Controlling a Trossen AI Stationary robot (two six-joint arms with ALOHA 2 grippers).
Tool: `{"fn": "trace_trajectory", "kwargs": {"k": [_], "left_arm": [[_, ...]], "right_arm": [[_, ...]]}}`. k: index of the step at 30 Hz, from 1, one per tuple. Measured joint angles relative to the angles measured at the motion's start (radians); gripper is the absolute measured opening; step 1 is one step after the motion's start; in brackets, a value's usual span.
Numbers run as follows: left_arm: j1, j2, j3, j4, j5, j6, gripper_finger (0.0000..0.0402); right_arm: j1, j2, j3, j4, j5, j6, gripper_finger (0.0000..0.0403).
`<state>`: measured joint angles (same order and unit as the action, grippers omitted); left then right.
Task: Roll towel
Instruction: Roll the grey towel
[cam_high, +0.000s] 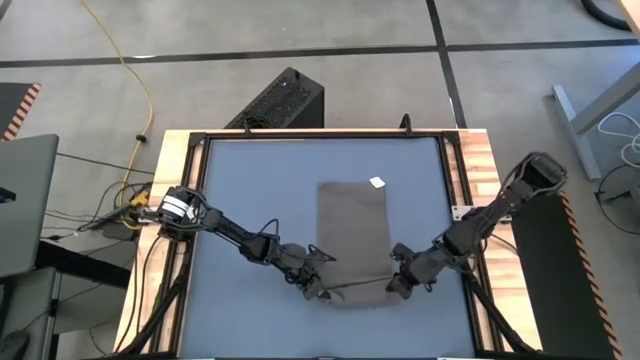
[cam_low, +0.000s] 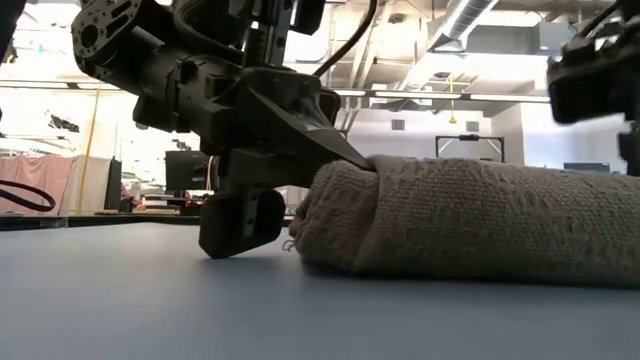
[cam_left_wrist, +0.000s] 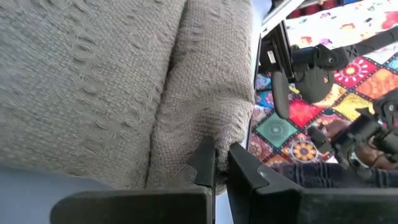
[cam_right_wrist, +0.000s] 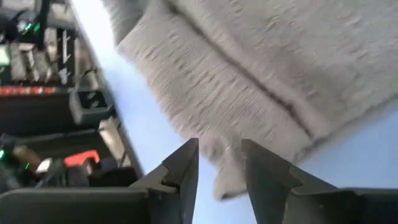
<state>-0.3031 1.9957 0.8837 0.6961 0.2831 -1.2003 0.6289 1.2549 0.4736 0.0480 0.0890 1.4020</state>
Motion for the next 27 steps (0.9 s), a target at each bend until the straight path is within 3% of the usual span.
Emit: {"fn": "trace_trajectory", "kwargs": {"k": [7, 12, 15, 18, 22, 27], "left_arm": [[0.008, 0.000, 0.000, -0.010, 0.039, -0.014, 0.0000], [0.005, 0.000, -0.005, -0.005, 0.045, -0.014, 0.0000], [-0.007, -0.002, -0.033, 0.043, 0.004, -0.034, 0.0000], [-0.019, -0.002, -0.076, 0.116, -0.037, -0.076, 0.0000], [-0.031, -0.002, -0.109, 0.183, -0.056, -0.116, 0.0000], [-0.040, -0.002, -0.114, 0.191, -0.079, -0.135, 0.0000]], "right_arm": [[0.095, -0.119, 0.001, -0.124, 0.015, -0.066, 0.0157], [0.196, -0.127, 0.001, 0.029, 0.239, -0.294, 0.0154], [0.245, -0.074, 0.007, 0.190, 0.345, -0.504, 0.0156], [0.260, 0.000, 0.056, 0.194, 0.409, -0.614, 0.0160], [0.244, 0.108, 0.153, 0.052, 0.411, -0.668, 0.0173], [0.221, 0.215, 0.335, -0.338, 0.410, -0.642, 0.0195]]}}
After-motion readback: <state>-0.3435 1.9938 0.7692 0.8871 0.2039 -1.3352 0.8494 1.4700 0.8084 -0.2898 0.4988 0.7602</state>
